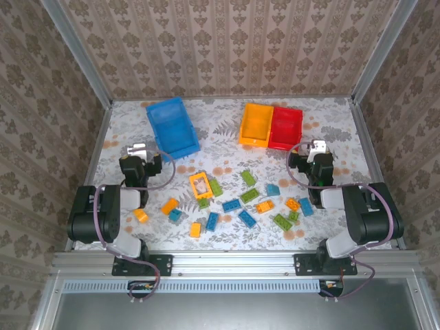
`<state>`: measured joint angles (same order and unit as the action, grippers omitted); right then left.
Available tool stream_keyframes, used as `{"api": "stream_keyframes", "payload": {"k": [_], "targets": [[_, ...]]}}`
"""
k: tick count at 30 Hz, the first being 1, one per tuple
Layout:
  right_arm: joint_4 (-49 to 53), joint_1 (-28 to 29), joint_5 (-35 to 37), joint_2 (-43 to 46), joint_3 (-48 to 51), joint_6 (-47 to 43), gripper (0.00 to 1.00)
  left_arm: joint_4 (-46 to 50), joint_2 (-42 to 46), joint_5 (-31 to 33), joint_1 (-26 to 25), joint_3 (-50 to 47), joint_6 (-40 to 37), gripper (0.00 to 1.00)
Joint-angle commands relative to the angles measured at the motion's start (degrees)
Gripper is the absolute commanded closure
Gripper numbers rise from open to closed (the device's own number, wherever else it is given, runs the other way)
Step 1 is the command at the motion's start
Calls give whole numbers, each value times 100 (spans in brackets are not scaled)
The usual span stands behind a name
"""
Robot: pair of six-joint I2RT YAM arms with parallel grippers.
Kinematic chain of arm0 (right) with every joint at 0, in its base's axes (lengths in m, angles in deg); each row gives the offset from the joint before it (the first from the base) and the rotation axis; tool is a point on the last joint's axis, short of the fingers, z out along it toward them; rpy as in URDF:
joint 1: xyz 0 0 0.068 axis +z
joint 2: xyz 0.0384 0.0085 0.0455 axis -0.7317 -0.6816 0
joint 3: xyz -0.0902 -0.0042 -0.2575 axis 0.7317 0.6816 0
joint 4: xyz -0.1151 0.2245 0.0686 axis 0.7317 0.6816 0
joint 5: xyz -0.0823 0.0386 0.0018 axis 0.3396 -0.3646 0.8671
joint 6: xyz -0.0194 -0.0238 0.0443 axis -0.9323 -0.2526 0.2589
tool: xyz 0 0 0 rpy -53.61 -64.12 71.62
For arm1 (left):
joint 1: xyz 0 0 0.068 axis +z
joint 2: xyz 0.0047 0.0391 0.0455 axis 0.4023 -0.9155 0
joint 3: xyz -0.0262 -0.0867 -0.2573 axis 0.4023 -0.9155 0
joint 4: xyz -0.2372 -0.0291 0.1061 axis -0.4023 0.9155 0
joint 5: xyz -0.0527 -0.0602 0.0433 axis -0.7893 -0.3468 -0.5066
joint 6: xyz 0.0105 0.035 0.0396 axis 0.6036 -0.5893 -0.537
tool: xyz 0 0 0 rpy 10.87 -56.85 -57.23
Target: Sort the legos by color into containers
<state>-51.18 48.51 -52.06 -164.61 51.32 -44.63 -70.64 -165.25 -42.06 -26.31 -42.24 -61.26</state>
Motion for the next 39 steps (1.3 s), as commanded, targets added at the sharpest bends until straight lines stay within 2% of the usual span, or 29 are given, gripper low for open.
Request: {"api": "stream_keyframes", "payload": {"k": [1,21,23,24,26,28,29,30,31,32,33,34,35,36,37,38,39], "targets": [[41,-33,-206,-41,-85,-101,0,-153,-10,33,-13,22,-62,0],[2,-33,-197,-34,-65,-101,0,-172,0,37,-7,13,-61,0],[102,-3,73,399,26,-61,0,-236,255,3,-45,-82,-179,0],[897,50,402,1005,-129,-8,0,199,731,136,-171,-8,-291,0],[2550,63,650,2096,-798,517,0,1733,1766,858,-534,439,-239,0],[4151,40,672,2754,-1663,1870,0,2760,2586,1360,-766,925,286,0],[5299,-51,373,2958,-2152,2701,0,3540,2948,1542,-838,1252,1073,0],[5967,-128,8,3115,-2453,3175,0,4951,3229,1669,-818,1768,2335,0],[5889,-224,-333,3181,-2398,3580,0,6178,3361,1686,-742,2162,3458,0],[5700,-506,-1042,3141,-2336,4016,0,6838,3395,1485,-590,2371,4101,0],[5816,-556,-1380,2996,-2476,4153,0,6766,3345,556,-177,2384,4212,0],[6362,-330,-1155,2829,-2843,4008,0,6793,3210,-200,141,2461,4322,0],[7176,170,-393,2597,-3348,3727,0,7081,2954,-758,301,2714,4384,0],[7726,642,247,2338,-3796,3499,0,7612,2658,-841,309,3116,4368,0],[7973,895,432,2095,-4091,3349,0,8007,2428,-869,273,3420,4272,0],[8125,1089,396,1736,-4362,3219,1,8350,2091,-899,253,3720,4117,0],[8366,1180,264,1374,-4631,3166,9,8723,1792,-931,244,4027,3987,0]]}}
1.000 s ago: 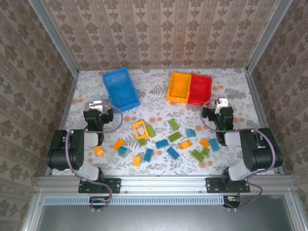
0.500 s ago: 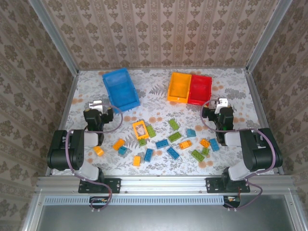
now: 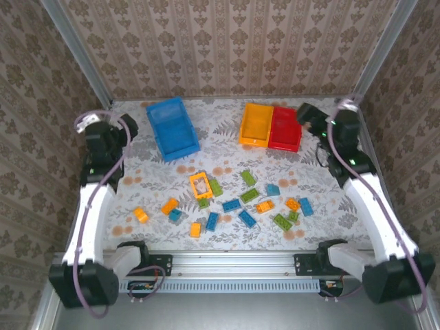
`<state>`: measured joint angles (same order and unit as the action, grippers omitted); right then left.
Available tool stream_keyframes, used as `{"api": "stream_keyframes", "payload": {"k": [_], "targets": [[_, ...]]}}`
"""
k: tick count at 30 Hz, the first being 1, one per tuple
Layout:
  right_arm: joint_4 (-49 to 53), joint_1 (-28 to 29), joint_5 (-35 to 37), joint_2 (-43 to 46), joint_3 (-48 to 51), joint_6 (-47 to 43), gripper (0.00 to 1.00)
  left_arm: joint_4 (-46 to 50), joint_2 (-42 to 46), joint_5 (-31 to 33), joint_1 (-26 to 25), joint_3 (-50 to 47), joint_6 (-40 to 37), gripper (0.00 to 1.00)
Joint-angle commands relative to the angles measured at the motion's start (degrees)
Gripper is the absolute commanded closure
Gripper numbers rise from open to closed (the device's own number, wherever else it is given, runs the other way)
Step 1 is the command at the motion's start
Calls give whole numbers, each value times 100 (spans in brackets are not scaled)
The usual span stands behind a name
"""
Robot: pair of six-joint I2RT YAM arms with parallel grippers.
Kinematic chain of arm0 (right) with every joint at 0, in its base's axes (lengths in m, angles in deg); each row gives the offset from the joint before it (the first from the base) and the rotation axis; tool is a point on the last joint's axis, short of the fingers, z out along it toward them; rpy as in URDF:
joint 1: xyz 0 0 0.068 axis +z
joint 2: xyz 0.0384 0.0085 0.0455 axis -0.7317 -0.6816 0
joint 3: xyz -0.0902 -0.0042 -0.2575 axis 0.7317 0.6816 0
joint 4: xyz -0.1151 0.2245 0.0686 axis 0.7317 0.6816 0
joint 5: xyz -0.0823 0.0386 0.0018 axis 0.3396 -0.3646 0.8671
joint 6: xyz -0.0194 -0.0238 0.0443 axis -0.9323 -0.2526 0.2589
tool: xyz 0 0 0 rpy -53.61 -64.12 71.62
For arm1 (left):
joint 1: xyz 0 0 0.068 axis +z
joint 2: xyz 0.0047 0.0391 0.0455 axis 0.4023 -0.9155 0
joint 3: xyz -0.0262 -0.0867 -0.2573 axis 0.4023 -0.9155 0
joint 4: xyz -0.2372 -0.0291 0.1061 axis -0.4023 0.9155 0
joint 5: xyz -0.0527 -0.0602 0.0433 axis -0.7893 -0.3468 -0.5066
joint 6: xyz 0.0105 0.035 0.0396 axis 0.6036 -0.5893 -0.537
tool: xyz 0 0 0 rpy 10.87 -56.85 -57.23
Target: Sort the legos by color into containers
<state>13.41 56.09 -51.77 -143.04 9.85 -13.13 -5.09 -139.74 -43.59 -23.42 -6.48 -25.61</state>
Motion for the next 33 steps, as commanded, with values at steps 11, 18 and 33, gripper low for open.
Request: {"api": "stream_keyframes", "payload": {"k": [11,18,33], "targets": [[2424,461,-332,-4058,-2688,-464,31,2772,-2955,-1531,-25,2085,-398,16],[2792,442,-290,-5406,-3904,-776,32,2666,-3678,-1519,-29,2685,-750,18],[3372,423,-69,-6454,-5166,-1147,70,2996,-5130,-1369,-263,3962,-1607,37]]}}
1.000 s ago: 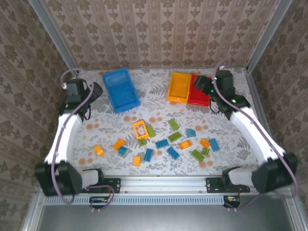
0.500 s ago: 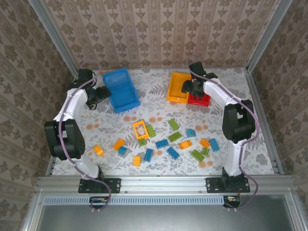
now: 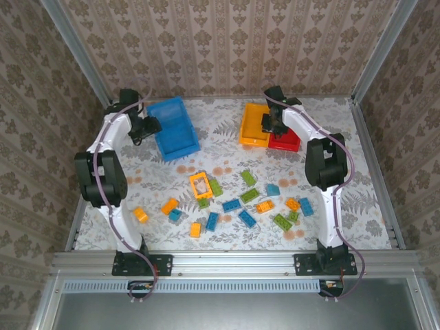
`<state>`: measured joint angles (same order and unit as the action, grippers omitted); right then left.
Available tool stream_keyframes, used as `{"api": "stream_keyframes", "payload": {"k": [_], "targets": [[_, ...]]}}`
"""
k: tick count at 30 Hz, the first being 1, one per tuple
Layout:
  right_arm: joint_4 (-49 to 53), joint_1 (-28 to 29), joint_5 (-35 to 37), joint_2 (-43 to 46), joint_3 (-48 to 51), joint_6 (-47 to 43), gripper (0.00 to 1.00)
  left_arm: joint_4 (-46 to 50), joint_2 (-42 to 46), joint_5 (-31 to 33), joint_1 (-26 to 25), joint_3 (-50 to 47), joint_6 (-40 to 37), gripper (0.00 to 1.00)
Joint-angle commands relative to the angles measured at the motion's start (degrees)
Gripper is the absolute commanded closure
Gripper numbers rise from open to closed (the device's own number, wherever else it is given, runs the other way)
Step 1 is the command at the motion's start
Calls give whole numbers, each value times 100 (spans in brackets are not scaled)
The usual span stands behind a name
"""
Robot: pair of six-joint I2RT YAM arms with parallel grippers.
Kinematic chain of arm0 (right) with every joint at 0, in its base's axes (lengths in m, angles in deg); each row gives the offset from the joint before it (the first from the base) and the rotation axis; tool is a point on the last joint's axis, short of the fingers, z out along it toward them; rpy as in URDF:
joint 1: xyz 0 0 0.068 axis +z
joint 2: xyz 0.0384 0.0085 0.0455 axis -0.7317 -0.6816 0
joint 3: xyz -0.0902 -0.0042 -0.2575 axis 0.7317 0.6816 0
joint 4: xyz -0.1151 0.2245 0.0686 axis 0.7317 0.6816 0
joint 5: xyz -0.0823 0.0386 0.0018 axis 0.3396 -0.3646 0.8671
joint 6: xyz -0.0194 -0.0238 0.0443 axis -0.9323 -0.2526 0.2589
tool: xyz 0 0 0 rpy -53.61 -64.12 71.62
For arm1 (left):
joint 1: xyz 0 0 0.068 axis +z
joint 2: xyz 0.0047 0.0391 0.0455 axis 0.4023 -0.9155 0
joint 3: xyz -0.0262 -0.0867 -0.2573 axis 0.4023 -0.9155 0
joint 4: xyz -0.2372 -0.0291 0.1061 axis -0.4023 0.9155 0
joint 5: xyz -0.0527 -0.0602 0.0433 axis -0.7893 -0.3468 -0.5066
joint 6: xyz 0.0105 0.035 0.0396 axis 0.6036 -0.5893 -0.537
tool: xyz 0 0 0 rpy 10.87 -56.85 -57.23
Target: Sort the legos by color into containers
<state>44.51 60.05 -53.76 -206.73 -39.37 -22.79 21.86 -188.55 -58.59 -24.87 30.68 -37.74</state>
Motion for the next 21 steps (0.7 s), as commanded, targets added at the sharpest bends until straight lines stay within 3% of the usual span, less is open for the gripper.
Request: {"api": "stream_keyframes", "payload": {"k": [1,4,8,14,21], "targets": [[277,43,131,-75,-251,-215,71,339,-335,127,-151,332,-470,41],[287,133,146,-43,-245,-312,75,480,-600,21,-236,578,-705,59],[289,306,123,14,-203,-360,77,590,-721,200,-442,643,-971,76],[215,689,4,183,12,-252,78,523,-634,250,-868,583,-1203,87],[-3,1075,-83,445,425,127,79,539,-607,454,-1410,610,-1358,92]]}}
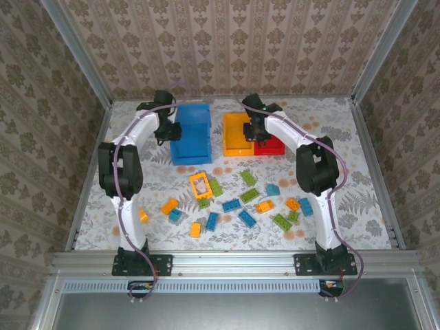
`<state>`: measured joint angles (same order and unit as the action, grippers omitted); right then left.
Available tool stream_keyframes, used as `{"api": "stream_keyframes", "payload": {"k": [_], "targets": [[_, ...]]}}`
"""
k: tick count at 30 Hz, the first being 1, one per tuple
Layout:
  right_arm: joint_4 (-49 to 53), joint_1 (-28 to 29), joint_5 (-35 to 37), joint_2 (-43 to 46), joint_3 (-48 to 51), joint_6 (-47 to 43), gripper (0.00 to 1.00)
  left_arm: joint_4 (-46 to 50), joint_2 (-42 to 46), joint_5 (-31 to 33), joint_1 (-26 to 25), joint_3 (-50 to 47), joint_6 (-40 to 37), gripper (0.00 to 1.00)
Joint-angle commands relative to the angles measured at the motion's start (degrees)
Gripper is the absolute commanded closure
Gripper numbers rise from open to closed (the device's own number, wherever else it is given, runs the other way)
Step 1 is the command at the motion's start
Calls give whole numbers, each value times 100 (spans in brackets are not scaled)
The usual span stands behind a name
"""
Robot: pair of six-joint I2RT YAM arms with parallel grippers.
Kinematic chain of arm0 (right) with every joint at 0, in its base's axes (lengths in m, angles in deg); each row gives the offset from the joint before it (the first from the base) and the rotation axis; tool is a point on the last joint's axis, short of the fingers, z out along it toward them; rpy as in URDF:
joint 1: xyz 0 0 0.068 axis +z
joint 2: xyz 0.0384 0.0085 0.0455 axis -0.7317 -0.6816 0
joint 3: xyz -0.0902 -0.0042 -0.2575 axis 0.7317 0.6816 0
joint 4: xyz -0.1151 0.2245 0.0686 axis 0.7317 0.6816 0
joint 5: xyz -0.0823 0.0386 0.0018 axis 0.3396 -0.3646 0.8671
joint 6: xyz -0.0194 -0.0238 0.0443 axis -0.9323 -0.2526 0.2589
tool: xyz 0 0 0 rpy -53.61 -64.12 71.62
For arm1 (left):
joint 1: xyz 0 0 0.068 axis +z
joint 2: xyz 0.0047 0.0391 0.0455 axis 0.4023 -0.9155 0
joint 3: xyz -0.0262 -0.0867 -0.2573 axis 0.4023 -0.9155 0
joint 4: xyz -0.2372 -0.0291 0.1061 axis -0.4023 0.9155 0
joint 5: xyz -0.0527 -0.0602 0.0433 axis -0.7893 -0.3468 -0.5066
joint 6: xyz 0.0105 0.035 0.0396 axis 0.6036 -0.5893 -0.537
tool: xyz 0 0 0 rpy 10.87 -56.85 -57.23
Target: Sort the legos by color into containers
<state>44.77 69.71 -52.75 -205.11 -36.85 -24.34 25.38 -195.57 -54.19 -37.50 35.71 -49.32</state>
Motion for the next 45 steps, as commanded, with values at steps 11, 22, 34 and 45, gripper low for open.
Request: {"api": "stream_keyframes", "payload": {"k": [11,22,34,45], "targets": [[-54,279,-224,452,455,679,69,193,52,81,-336,121,-20,91],[-176,290,-75,1311,935,545,43,546,1026,515,-352,-33,759,42],[-2468,1377,-2329,3871,3915,-591,36,7,3333,-533,-1027,-3184,3337,45],[-3222,2206,-2519,4530,5213,-786,31,-831,2909,-573,-1575,-4101,4095,45]]}}
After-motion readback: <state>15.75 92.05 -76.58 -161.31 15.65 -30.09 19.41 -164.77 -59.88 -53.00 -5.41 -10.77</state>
